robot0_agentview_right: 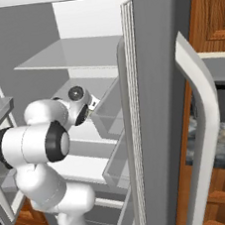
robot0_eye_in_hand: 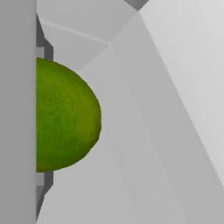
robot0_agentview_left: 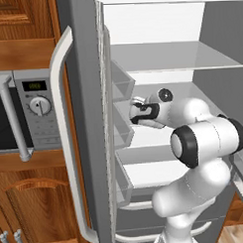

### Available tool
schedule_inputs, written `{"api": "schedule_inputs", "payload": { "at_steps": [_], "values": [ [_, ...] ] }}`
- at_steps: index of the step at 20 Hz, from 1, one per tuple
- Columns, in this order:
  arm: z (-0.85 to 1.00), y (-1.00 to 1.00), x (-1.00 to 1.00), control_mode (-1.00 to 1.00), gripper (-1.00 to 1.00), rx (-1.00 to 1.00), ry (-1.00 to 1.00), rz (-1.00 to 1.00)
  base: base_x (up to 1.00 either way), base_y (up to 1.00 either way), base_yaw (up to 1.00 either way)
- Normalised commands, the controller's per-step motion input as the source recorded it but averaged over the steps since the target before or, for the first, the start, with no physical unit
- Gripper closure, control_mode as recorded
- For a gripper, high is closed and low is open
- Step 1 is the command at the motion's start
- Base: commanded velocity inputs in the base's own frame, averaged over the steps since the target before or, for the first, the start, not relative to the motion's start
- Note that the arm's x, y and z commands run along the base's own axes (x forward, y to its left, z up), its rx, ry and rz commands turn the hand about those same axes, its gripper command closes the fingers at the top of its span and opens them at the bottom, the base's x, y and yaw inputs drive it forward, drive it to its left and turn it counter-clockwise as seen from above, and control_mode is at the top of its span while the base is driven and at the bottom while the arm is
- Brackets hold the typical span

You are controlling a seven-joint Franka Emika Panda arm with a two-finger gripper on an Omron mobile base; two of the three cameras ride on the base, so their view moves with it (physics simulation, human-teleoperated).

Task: Place the cold items (eggplant and lime) from the fridge in one tupperware on the dining counter. Place the warm items (kebab skewer and hot dog) in the stove area in another tupperware.

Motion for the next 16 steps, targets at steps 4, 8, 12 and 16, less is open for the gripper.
{"api": "schedule_inputs", "payload": {
  "at_steps": [4, 8, 12, 16],
  "values": [
    [0.0, -0.06, -0.4, -1.0, 1.0, 0.01, 0.0, -0.03, 0.0, 0.0, 0.0],
    [0.26, -0.45, -0.98, -1.0, 1.0, -0.18, 0.07, -0.03, 0.0, 0.0, 0.0],
    [0.47, -0.56, -1.0, -1.0, 1.0, -0.29, 0.01, 0.0, 0.0, 0.0, 0.0],
    [0.64, -0.45, -1.0, -1.0, 1.0, -0.38, 0.03, 0.0, 0.0, 0.0, 0.0]
  ]
}}
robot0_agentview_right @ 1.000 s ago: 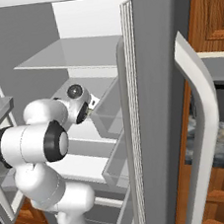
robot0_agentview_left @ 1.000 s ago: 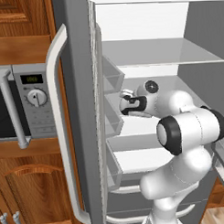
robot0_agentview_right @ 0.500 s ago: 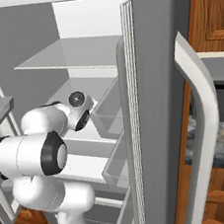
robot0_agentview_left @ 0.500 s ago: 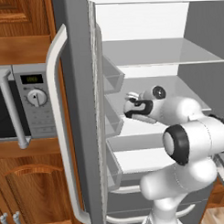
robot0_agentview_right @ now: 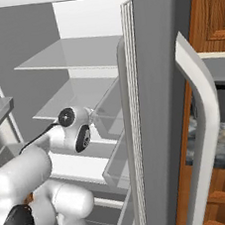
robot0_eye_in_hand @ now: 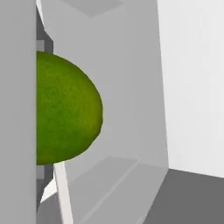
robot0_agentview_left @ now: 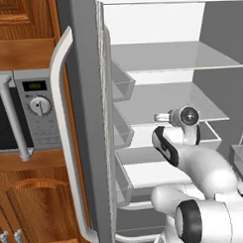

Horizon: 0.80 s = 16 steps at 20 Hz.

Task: Place the cold items (eggplant and lime) from the fridge in one tupperware on the dining counter. Place the warm items (kebab skewer and hot dog) in the stove area in another tupperware.

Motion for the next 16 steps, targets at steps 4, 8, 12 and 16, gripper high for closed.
{"api": "schedule_inputs", "payload": {
  "at_steps": [4, 8, 12, 16],
  "values": [
    [0.55, -0.24, -1.0, -1.0, 1.0, -0.22, 0.01, 0.17, 0.0, 0.0, 0.0],
    [0.4, -0.11, -1.0, -1.0, 1.0, -0.06, 0.0, 0.36, 0.0, 0.0, 0.0],
    [0.31, -0.01, -1.0, -1.0, 1.0, 0.0, 0.02, 0.4, 0.0, 0.0, 0.0],
    [0.29, 0.1, -1.0, -1.0, 1.0, -0.02, 0.14, 0.31, 0.0, 0.0, 0.0]
  ]
}}
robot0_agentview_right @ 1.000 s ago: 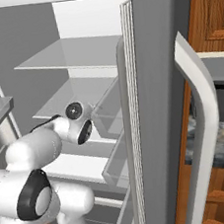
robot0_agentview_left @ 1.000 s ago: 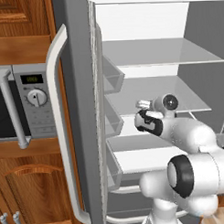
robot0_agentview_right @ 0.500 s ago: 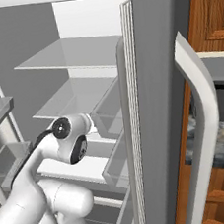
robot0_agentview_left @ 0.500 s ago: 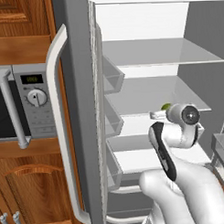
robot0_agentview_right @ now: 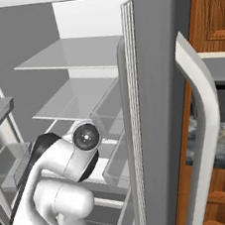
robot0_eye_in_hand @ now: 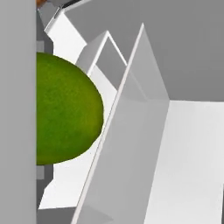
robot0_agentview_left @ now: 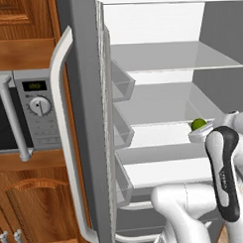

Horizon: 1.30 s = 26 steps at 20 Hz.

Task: Place the cold items (eggplant and lime) from the fridge in one tupperware on the dining counter. Place the warm items (kebab skewer and hot dog) in the stove area in another tupperware.

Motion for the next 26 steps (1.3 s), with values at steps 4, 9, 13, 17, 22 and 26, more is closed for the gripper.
{"api": "schedule_inputs", "payload": {
  "at_steps": [4, 9, 13, 17, 22, 26],
  "values": [
    [0.06, 0.27, -1.0, -1.0, 1.0, -0.14, 0.22, 0.13, 0.0, 0.0, 0.0],
    [-0.29, 0.42, -0.74, -1.0, 1.0, -0.19, 0.07, -0.1, 0.0, 0.0, 0.0],
    [-0.35, 0.18, -0.6, -1.0, 1.0, -0.11, 0.0, -0.15, 0.0, 0.0, 0.0],
    [-0.16, -0.01, -0.32, -1.0, 1.0, -0.01, -0.02, 0.0, 0.0, 0.0, 0.0],
    [-0.12, 0.01, -0.18, -1.0, 1.0, -0.06, -0.03, 0.0, 0.0, 0.0, 0.0],
    [-0.08, 0.02, -0.1, 1.0, 1.0, -0.04, -0.01, 0.0, -0.19, 0.08, 0.0]
  ]
}}
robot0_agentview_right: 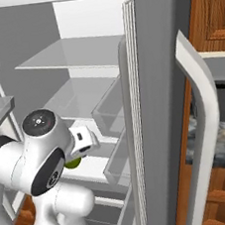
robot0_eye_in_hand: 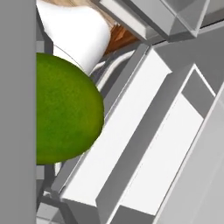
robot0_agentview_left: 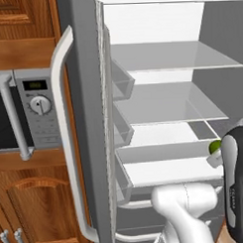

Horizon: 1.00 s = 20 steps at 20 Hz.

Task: Place the cold items (eggplant and lime) from the fridge in one tupperware on the dining counter. Place the warm items (kebab skewer and hot dog) in the stove area in another tupperware.

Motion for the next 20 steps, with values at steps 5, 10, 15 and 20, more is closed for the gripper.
{"api": "schedule_inputs", "payload": {
  "at_steps": [5, 10, 15, 20],
  "values": [
    [0.0, 0.0, 0.0, 1.0, 1.0, 0.0, 0.0, 0.0, -0.64, 0.32, -0.15],
    [0.0, 0.0, 0.0, 1.0, 1.0, 0.0, 0.0, 0.0, -0.85, 0.15, -0.21],
    [0.0, 0.0, 0.0, 1.0, 1.0, 0.0, 0.0, 0.0, -0.85, 0.41, -0.35],
    [0.0, 0.0, 0.0, 1.0, 1.0, 0.0, 0.0, 0.0, -0.84, 0.69, -0.48]
  ]
}}
